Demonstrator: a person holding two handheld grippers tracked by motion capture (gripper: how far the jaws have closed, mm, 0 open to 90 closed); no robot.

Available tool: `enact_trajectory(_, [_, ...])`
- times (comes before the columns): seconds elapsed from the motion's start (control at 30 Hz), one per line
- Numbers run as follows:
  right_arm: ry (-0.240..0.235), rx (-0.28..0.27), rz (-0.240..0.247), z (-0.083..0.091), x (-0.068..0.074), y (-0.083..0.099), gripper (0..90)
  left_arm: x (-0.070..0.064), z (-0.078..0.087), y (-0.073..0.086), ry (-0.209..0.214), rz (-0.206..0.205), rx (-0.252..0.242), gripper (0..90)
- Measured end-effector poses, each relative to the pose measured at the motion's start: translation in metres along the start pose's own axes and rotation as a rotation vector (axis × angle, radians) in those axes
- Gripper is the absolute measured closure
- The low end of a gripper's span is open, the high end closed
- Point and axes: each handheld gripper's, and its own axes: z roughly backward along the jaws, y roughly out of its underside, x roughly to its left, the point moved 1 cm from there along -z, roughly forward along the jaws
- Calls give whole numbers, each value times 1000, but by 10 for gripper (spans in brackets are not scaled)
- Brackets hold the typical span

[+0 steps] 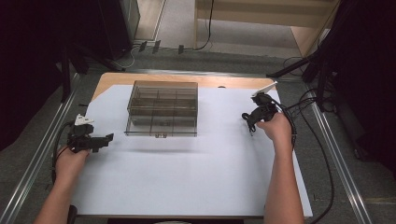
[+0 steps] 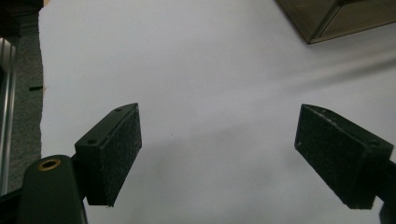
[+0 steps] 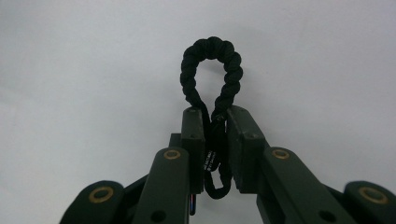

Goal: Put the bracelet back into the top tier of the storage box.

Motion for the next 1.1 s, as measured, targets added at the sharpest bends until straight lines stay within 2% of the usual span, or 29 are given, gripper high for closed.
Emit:
enact_trajectory(0.2, [6, -4, 13, 5, 7, 1, 789, -2, -1, -2, 3, -4, -4, 160])
enact_trajectory(0.3, [-9, 1, 7, 7, 12, 1, 788, -2, -2, -4, 7, -6, -7, 160])
enact_trajectory(0.53, [-7, -16, 36, 13, 24, 2, 787, -4, -5, -6, 21, -11, -5, 160])
enact_trajectory(0.63, [-20, -33, 58, 15, 29, 1, 787, -4, -6, -6, 25, -11, -5, 160])
enact_trajectory(0.97, [-48, -28, 113, 20, 51, 0, 786, -4, -5, -8, 20, -10, -15, 160])
enact_trajectory(1.03, [-53, -33, 137, 23, 59, 0, 785, -3, -5, -8, 14, -4, -21, 160])
enact_trajectory(1.1, [-51, -39, 142, 24, 61, 0, 786, -2, -4, -8, 9, 5, -32, 159])
